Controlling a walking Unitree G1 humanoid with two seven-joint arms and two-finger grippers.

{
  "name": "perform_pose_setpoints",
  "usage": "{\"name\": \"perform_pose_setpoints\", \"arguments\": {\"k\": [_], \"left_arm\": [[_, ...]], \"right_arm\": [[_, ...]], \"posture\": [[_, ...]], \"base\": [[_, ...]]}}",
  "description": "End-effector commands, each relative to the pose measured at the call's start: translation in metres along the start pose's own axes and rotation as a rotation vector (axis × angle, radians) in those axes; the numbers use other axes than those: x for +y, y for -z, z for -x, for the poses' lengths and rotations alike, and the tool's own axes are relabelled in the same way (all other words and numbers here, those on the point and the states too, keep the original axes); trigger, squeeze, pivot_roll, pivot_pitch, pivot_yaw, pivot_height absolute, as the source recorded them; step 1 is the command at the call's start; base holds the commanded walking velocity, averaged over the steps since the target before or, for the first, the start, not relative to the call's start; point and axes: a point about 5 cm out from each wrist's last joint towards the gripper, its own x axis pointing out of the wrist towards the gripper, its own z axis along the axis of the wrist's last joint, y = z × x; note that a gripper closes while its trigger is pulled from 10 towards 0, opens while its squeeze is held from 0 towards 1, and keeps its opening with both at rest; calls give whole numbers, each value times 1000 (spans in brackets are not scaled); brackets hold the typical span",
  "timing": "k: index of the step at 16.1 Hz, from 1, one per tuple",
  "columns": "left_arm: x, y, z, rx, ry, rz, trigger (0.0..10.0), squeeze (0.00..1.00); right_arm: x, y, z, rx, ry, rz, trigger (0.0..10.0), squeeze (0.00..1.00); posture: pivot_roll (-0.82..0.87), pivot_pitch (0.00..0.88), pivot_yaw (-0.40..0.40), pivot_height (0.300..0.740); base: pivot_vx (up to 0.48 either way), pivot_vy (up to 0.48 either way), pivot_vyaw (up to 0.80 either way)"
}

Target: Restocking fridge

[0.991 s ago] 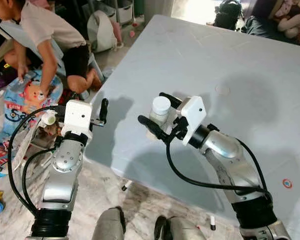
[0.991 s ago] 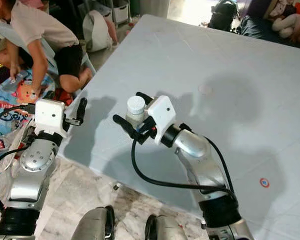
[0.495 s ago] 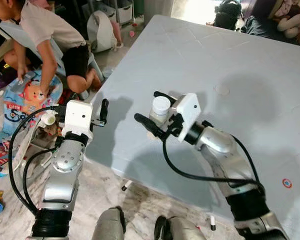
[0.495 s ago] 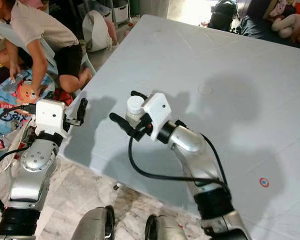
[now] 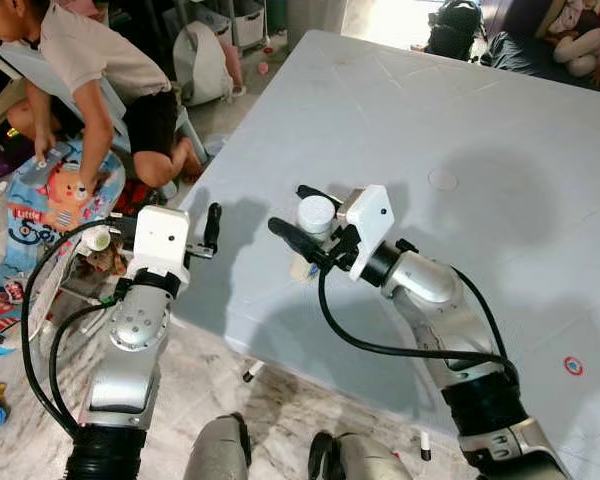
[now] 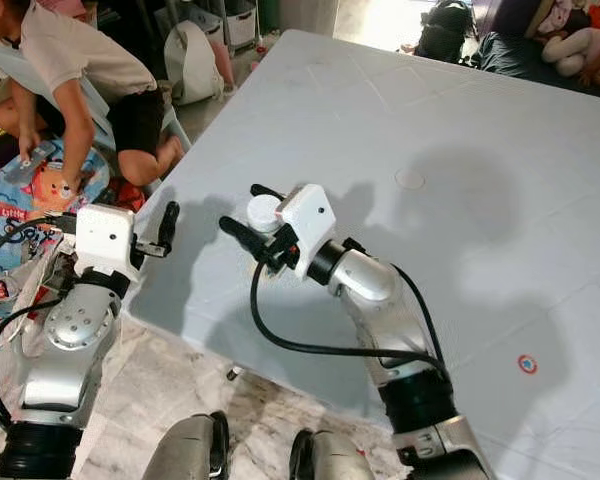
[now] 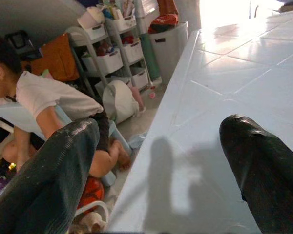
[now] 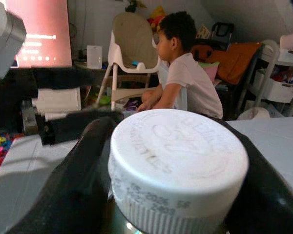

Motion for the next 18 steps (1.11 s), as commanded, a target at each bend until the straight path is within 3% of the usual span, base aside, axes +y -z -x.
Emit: {"name": "perform_pose_setpoints", "arguments": {"k": [1,3,6,10,11,12,18], "left_arm": [[0,1,2,14,6,3,10000,0],[-2,5,6,23,15,3,10000,0],[3,6,9,40,-66,27,10000,0],[16,11,7,63,-167,0,10000,0],[17,10,5,60,-168,2,10000,0],[17,8,3,56,-169,3,10000,0],[11,12,7,73,-140,3,10000,0]], "right_arm": [[0,3,-1,12,-8,-5,0,0],[0,4,-1,2,3,-8,0,0],[1,2,3,-18,50,-20,0,0],[-2,-7,13,-73,219,-29,0,0],[-1,-7,14,-71,221,-29,902,0],[0,-5,16,-60,232,-27,10000,0],[1,0,23,-23,225,-26,10000,0]], "posture": [[13,97,-19,740],[11,87,-11,740],[22,64,-26,740],[28,53,-48,740],[28,53,-48,740],[28,50,-49,740],[30,34,-51,740]], "base": [[0,0,0],[0,0,0],[0,0,0],[0,0,0],[-244,0,0],[-281,0,0],[-336,0,0]]}}
